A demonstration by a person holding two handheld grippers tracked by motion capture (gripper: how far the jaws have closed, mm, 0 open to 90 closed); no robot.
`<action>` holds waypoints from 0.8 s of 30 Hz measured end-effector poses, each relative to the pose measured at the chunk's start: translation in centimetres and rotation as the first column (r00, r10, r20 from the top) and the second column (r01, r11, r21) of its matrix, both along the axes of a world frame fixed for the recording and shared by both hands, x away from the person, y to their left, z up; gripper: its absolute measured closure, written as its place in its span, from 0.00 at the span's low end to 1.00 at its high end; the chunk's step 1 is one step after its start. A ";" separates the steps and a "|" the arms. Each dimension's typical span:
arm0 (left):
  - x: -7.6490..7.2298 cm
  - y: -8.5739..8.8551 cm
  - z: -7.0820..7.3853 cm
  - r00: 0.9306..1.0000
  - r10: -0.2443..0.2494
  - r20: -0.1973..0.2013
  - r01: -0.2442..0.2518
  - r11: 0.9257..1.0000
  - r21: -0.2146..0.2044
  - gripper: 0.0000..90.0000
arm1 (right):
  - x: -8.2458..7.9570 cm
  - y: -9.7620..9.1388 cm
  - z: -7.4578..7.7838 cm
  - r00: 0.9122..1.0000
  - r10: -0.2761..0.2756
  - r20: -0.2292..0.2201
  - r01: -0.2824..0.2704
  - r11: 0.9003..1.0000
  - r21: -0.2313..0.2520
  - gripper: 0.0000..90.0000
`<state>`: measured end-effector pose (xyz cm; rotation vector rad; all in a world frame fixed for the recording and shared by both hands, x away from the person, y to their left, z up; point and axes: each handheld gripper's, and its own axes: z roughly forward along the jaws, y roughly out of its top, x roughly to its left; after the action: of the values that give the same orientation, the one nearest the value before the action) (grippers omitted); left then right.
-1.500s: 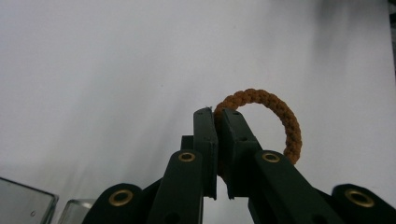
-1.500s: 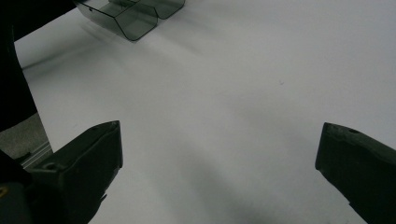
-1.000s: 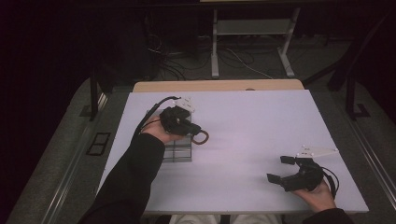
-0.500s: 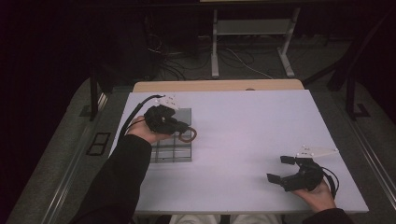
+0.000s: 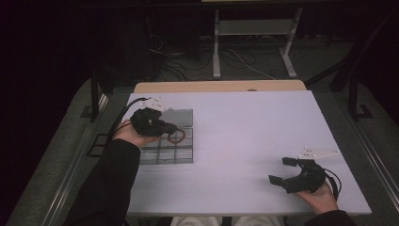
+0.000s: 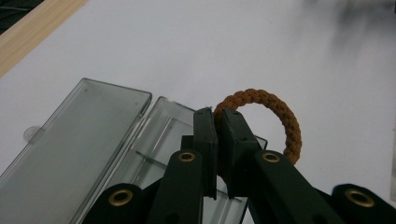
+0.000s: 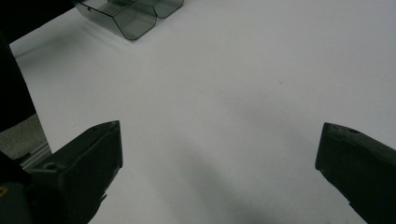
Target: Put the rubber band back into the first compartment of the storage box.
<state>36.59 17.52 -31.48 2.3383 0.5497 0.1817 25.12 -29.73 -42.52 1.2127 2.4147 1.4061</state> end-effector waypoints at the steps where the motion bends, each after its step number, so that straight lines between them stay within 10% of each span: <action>1: 0.0 0.3 0.0 1.000 0.007 0.000 -0.007 1.000 0.000 0.93 | 0.0 0.0 0.0 1.000 0.000 0.000 0.000 1.000 -0.001 0.00; 24: -0.3 5.9 -1.5 0.988 0.154 -0.020 -0.155 0.988 -0.014 0.93 | 0.1 0.1 -0.1 1.000 -0.004 -0.001 0.004 1.000 -0.006 0.00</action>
<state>36.25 23.42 -32.95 2.2848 0.7396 0.2270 25.20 -29.66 -42.61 1.2165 2.4148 1.3957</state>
